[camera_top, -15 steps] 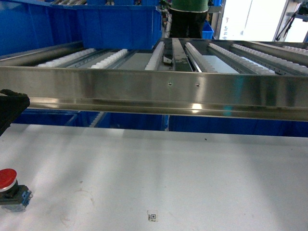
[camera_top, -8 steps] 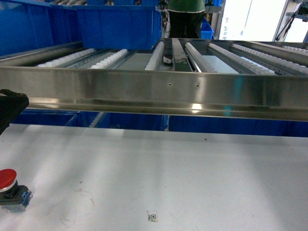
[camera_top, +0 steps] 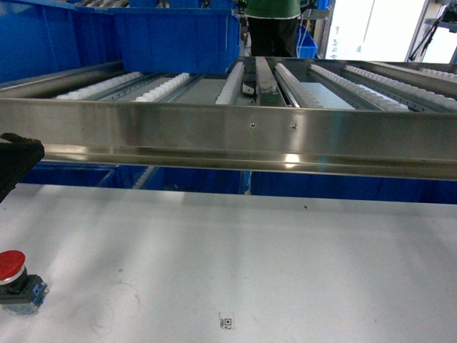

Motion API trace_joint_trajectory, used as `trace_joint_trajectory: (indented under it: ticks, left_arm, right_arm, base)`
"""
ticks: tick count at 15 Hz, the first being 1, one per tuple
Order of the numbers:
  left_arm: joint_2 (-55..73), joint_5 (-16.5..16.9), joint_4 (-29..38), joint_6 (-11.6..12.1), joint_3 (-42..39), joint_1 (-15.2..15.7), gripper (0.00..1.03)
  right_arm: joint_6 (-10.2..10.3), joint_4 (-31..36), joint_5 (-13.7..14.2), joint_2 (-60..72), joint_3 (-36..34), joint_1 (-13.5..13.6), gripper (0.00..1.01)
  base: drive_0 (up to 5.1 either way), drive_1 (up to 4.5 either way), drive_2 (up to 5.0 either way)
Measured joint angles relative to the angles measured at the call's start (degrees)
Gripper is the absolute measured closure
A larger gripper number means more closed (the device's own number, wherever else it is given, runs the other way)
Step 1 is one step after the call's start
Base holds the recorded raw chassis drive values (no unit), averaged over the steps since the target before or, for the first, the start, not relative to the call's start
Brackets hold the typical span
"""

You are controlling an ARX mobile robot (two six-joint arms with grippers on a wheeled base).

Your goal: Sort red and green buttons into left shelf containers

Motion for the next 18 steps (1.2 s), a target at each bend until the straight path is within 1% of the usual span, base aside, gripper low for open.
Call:
trace_joint_trajectory:
  ticks: [2,4,5,7,8,9,13,14,17,18]
  left_arm:
    - [0.0,0.0,0.0,0.0,0.0,0.0,0.05]
    - [0.0,0.0,0.0,0.0,0.0,0.0,0.05]
    - [0.0,0.0,0.0,0.0,0.0,0.0,0.05]
    - [0.0,0.0,0.0,0.0,0.0,0.0,0.05]
    - [0.0,0.0,0.02,0.0,0.0,0.0,0.05]
    - [0.0,0.0,0.0,0.0,0.0,0.0,0.05]
    - [0.0,-0.02,0.02,0.0,0.0,0.0,0.05]
    - [0.96,-1.68,0.24,0.02,0.0,0.13,0.05]
    - [6.56,-9.27,2.19,0.7,0.0,0.7,0.05]
    - [8.35,-11.34,1.57,0.87,0.66,0.7,0.05]
  right_arm:
    - [1.25,-6.6,-0.22,-13.2,-4.94,1.18,0.66]
    - [1.57,-8.92,-0.28,-16.87,-5.79,1.29,0.66]
    - [2.19,-12.28,-0.42,-21.99,-6.51,1.31,0.66]
    - [2.45,-24.22,-0.44,-39.23,-7.63,2.14,0.66]
    - [2.43,-29.16,-0.39,-45.88,-8.31,3.26,0.66]
    - [2.36,-32.65,-0.09,-51.17,-9.2,4.39,0.66]
    - [2.36,-32.61,0.24,-51.65,-9.4,4.31,0.67]
    - [2.36,-32.61,0.24,-51.63,-9.4,4.31,0.67]
    - [2.36,-32.61,0.24,-51.69,-9.4,4.31,0.67]
    - [2.36,-32.63,0.24,-51.69,-9.4,4.31,0.67]
  base:
    - [0.0,0.0,0.0]
    - [0.0,0.0,0.0]
    - [0.0,0.0,0.0]
    - [0.0,0.0,0.0]
    - [0.0,0.0,0.0]
    - [0.0,0.0,0.0]
    - [0.0,0.0,0.0]
    - [0.0,0.0,0.0]
    - [0.0,0.0,0.0]
    - [0.0,0.0,0.0]
